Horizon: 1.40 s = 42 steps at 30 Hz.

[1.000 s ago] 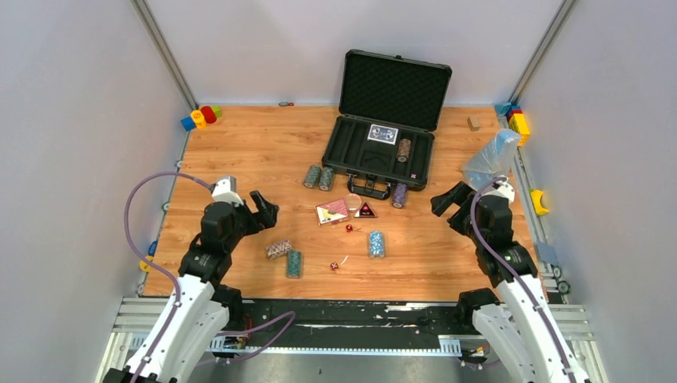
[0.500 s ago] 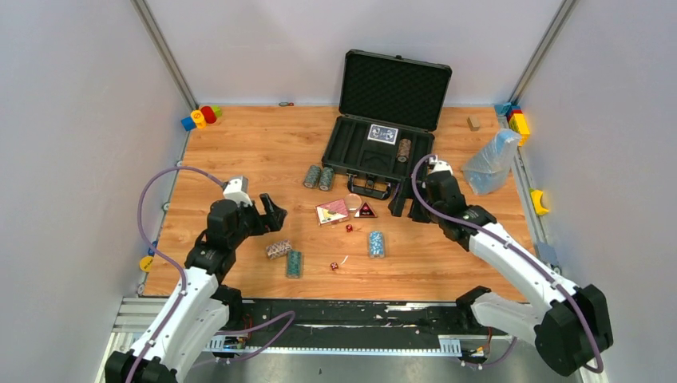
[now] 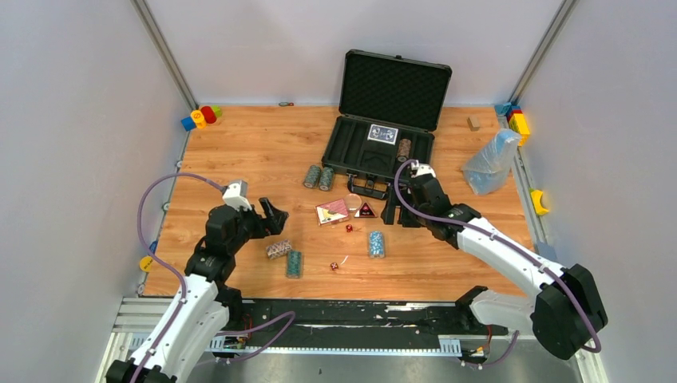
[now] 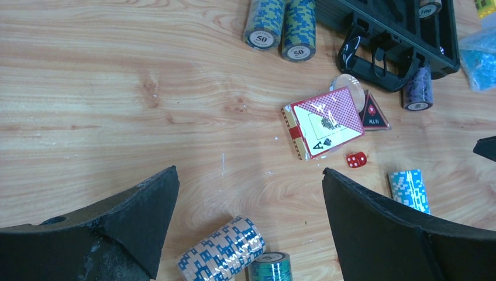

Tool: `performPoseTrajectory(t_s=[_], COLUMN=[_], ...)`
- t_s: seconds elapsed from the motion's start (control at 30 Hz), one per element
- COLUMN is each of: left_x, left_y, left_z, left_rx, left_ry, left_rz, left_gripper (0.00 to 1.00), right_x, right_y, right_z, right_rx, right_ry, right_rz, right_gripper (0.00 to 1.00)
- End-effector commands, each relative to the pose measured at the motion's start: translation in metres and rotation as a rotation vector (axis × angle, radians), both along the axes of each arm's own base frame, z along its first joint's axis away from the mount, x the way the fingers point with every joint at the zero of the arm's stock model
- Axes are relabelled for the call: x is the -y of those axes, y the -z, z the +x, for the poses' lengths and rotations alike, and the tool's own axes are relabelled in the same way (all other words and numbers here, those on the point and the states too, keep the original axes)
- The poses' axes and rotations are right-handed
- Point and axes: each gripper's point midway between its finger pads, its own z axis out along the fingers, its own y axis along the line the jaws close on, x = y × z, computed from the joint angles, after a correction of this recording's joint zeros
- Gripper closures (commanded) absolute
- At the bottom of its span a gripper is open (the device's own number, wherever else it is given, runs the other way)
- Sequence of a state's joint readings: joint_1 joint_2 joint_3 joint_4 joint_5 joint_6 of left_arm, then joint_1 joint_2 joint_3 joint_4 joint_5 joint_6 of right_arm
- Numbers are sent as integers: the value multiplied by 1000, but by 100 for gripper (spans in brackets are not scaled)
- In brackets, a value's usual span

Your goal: Pack up texas hold em set

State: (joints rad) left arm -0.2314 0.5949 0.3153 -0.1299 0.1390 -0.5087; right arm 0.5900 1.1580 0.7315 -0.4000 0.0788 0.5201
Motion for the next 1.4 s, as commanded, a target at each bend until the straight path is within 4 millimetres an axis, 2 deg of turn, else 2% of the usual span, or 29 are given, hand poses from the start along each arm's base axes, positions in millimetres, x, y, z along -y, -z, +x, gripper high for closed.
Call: performPoseTrajectory(t_s=[0.0,0.17,0.27,0.37,0.5,0.8,0.97,1.17,1.37], left_x=[3,2,2,1,0,-1,-2,-2,-4], left_y=[-12,-12,-11,-10,-10,-8,-8,-7,-8], left_z=[4,4,4,4,4,4,5,4,3], left_rx=[50,47,46,42,40,32,29,27,28], left_ry=[1,0,-1,-13,-16,-28,-30,-33,-39], left_rz=[-30,-29,-30,-29,-27,-26,-25,-25,-23], left_gripper=[0,0,0,0,0,0,0,0,0], right_x=[-11,-34,-46,-50,-56,-57,-64,-71,-66], right_y=[-14,-7,3,19,37,61,50,20,4], right_z=[8,-7,-17,-21,-28,-51,-38,-5,9], right_rx=[35,-59,-103,-133,-186,-259,-216,-106,-60], right_ry=[16,-59,-55,-36,-56,-61,-71,-54,-40], right_rz=[40,64,63,33,-8,-62,-66,-86,-96], right_gripper=[25,22,28,30,37,48,63,66,67])
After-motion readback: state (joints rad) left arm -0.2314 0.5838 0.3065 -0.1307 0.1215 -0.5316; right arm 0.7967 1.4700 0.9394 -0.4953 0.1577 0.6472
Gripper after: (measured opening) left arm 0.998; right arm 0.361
